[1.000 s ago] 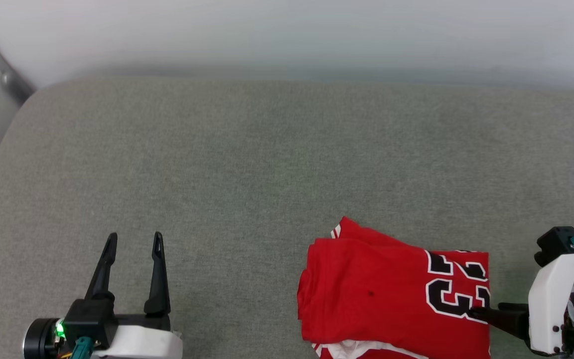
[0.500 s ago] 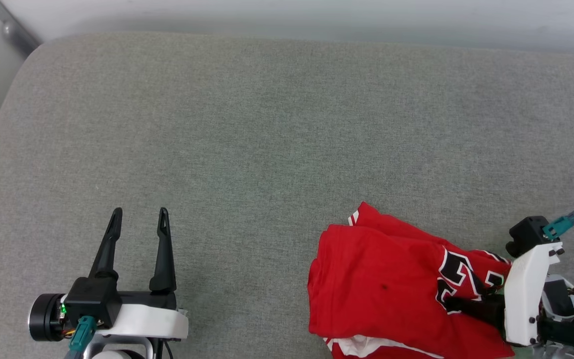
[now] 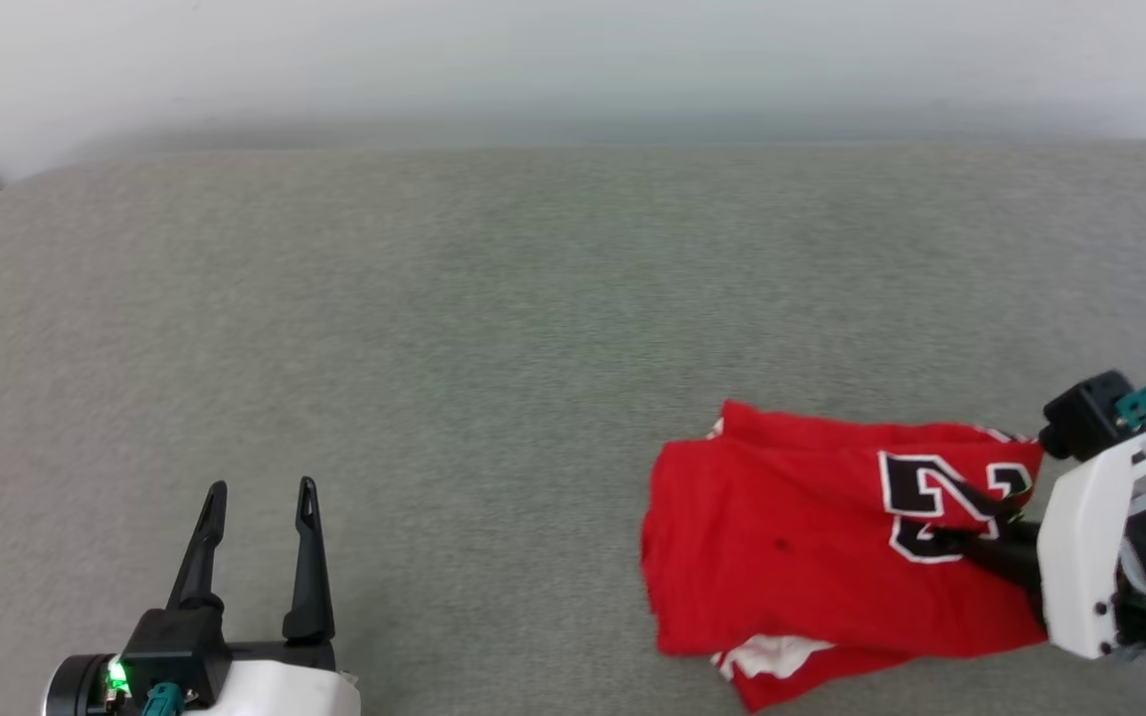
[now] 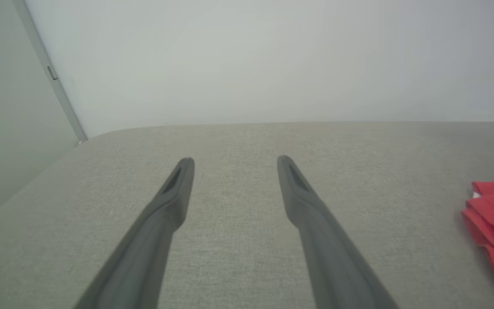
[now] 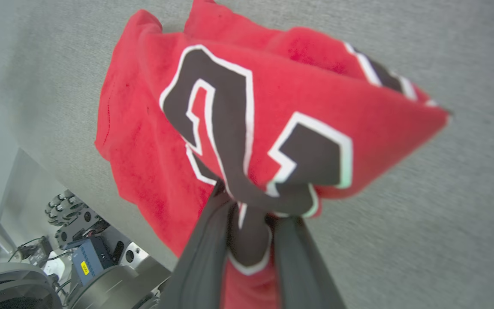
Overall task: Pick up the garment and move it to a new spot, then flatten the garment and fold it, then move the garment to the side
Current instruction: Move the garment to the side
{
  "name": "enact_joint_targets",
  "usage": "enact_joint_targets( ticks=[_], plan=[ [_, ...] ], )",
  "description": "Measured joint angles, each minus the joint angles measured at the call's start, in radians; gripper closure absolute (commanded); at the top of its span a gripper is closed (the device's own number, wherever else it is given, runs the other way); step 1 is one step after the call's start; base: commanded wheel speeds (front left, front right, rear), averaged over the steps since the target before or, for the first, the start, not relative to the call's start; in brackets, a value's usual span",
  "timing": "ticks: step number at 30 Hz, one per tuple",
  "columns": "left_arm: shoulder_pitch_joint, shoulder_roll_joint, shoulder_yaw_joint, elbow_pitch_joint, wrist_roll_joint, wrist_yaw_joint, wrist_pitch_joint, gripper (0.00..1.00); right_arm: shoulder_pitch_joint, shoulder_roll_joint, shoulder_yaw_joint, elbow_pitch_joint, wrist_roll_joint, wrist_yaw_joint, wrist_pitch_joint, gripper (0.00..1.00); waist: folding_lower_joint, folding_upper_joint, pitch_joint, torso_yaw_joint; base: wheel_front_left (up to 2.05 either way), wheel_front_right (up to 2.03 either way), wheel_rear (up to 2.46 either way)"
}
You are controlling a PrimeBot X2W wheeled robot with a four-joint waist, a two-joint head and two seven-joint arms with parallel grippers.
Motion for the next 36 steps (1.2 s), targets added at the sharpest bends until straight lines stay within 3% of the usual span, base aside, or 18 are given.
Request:
enact_joint_targets(
  ticks=[6,11,21,27,36],
  plan=[
    [0.003,-0.001,-0.002,-0.021,0.002,0.002,0.000,0.00,-0.058,-0.131,-0.001,-0.047,-0.056,0.000,-0.001,1.00,0.0000,0.0000,-0.012,-0.125,0.00,0.00,0.00],
    [-0.032,0.004,0.006,-0.042,0.021,-0.013,0.000,0.00,-0.111,-0.181,-0.032,-0.004,-0.119,0.000,-0.048,1.00,0.0000,0.0000,0.022,-0.231,0.00,0.00,0.00],
    [-0.113,0.061,0.021,-0.082,0.044,-0.047,0.000,0.00,-0.237,-0.147,-0.147,0.268,-0.284,0.000,-0.154,1.00,0.0001,0.0000,0.207,-0.317,0.00,0.00,0.00],
    [-0.126,0.081,0.043,-0.109,0.044,-0.051,0.000,0.00,-0.333,-0.085,-0.251,0.433,-0.400,0.000,-0.196,1.00,0.0001,0.0000,0.293,-0.311,0.00,0.00,0.00],
    [-0.143,0.088,0.065,-0.156,0.037,-0.053,0.000,0.00,-0.427,-0.003,-0.392,0.585,-0.592,0.000,-0.278,1.00,0.0000,0.0000,0.371,-0.276,0.00,0.00,0.00]
  ],
)
